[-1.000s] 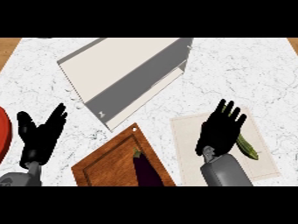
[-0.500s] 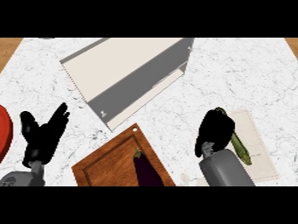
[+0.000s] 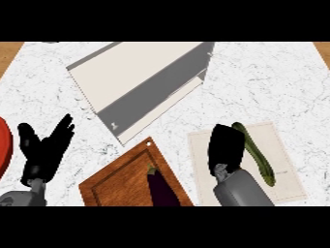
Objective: Pick the sweet potato from the placemat and place it in the tiered shelf
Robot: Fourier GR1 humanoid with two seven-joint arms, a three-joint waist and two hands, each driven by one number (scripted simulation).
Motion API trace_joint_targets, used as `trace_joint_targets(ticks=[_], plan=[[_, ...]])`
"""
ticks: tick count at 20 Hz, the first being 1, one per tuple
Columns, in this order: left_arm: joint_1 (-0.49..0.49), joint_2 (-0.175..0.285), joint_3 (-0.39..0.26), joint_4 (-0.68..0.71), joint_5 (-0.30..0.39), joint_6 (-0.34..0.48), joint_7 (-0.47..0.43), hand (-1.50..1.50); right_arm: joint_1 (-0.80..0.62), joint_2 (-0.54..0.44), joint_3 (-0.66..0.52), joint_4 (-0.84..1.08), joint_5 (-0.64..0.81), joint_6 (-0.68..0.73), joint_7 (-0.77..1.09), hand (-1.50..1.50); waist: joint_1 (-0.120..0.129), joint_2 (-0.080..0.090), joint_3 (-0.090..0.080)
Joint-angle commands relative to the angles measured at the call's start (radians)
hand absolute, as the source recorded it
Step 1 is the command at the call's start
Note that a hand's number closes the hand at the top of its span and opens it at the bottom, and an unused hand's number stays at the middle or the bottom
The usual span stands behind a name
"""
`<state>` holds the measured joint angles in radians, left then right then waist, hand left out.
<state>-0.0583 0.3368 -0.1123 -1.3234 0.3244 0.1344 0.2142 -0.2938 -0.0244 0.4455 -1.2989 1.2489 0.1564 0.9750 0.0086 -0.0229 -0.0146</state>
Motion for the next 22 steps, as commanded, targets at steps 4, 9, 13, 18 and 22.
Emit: trace_joint_targets(ticks=[4,9,13,18,22], plan=[[-0.032,-0.014,-0.043,-0.001,-0.012,-0.031,0.012,0.0,-0.001,0.022,0.315,-0.136,-0.304,0.106,-0.471,1.5,0.111,0.046,0.025],[-0.04,-0.023,-0.027,0.02,-0.014,0.009,0.047,0.0,-0.021,0.024,0.375,-0.384,-0.501,0.121,-0.663,1.5,0.018,0.022,0.017],[0.033,-0.014,0.0,0.026,-0.016,0.003,-0.017,0.0,-0.034,0.004,0.279,-0.688,-0.57,0.236,-0.595,1.5,-0.018,0.016,0.014],[-0.017,0.019,0.021,-0.059,0.0,0.013,0.1,0.0,-0.106,0.024,0.112,-0.91,-0.679,0.325,-0.387,1.5,-0.013,0.019,0.015],[0.058,-0.019,0.002,0.004,-0.03,-0.016,-0.026,0.0,-0.336,0.024,-0.069,-0.917,-0.873,0.374,-0.183,1.5,-0.001,0.022,0.013]])
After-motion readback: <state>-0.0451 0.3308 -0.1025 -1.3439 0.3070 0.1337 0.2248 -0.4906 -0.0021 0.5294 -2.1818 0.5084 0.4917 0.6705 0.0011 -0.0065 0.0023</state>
